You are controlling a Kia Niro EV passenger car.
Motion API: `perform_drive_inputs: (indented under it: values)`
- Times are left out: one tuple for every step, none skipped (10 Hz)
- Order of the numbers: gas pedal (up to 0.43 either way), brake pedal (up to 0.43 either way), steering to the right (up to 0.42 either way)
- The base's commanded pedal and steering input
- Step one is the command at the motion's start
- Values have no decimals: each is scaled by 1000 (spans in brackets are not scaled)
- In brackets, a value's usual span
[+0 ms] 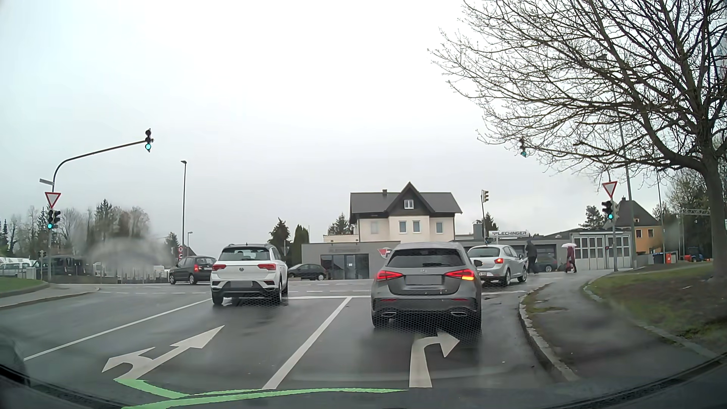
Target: Follow the waypoints while adhering to traffic rules and regulations
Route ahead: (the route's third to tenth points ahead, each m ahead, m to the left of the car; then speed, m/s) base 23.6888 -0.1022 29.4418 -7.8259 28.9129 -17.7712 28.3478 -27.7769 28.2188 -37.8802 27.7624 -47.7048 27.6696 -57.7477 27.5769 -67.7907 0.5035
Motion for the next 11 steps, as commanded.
perform_drive_inputs:
  values:
    - [339, 0, 107]
    - [358, 0, 104]
    - [358, 0, 98]
    - [358, 0, 94]
    - [358, 0, 89]
    - [370, 0, 81]
    - [378, 0, 67]
    - [398, 0, 50]
    - [398, 0, 41]
    - [421, 0, 36]
    - [429, 0, 36]
